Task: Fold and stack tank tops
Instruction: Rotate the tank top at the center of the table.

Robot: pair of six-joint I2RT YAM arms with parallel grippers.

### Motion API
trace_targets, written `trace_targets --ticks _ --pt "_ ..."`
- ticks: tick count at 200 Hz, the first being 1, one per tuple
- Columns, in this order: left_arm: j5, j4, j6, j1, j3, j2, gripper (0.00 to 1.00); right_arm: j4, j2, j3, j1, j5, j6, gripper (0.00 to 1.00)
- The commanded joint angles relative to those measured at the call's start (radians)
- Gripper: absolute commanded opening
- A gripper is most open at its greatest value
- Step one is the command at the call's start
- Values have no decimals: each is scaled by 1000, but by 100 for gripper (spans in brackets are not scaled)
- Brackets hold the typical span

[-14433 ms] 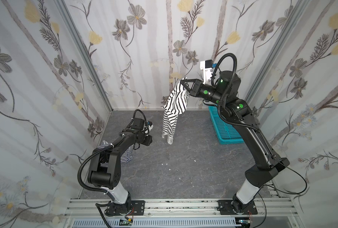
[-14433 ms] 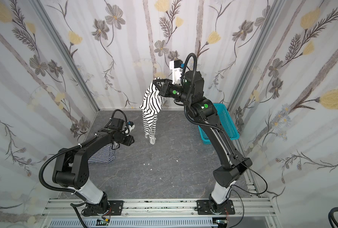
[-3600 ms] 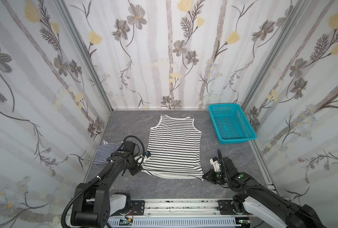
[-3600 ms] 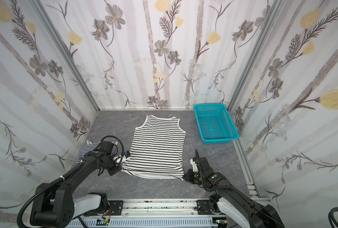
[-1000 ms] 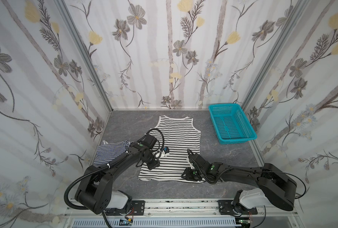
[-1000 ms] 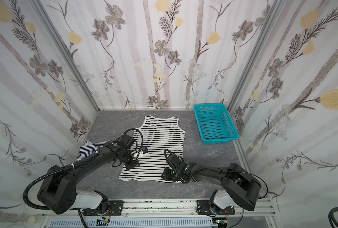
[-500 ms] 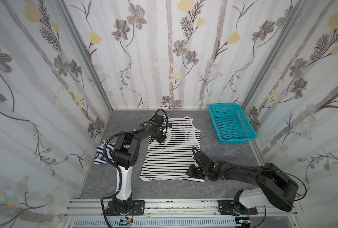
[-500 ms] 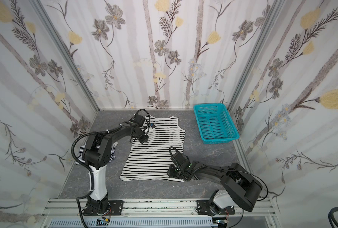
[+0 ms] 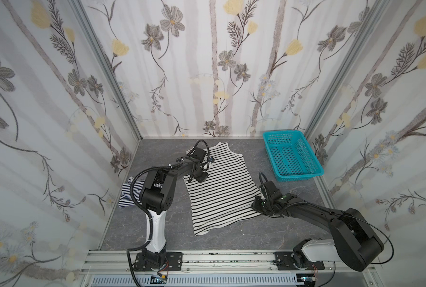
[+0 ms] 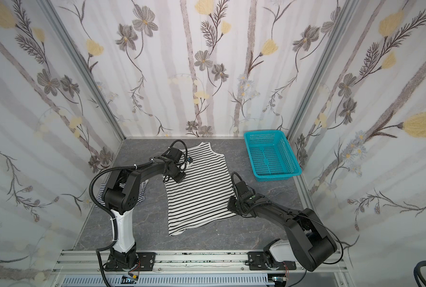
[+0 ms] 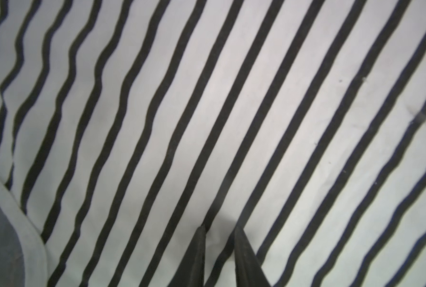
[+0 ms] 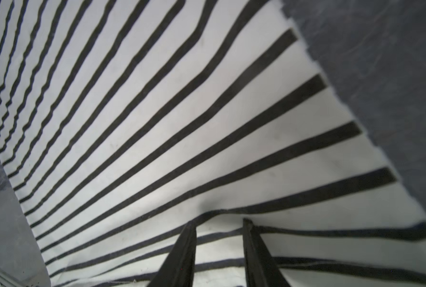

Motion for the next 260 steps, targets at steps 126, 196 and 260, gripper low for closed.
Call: trace_targets --ticks 126,196,260 --pt "-26 -104 -47 -34 -126 -192 25 -232 191 453 -48 209 -159 43" --pt "-93 -102 -43 48 138 48 25 -109 158 293 211 76 -14 46" --pt "-70 -102 -57 47 132 77 25 -96 180 208 152 81 -33 47"
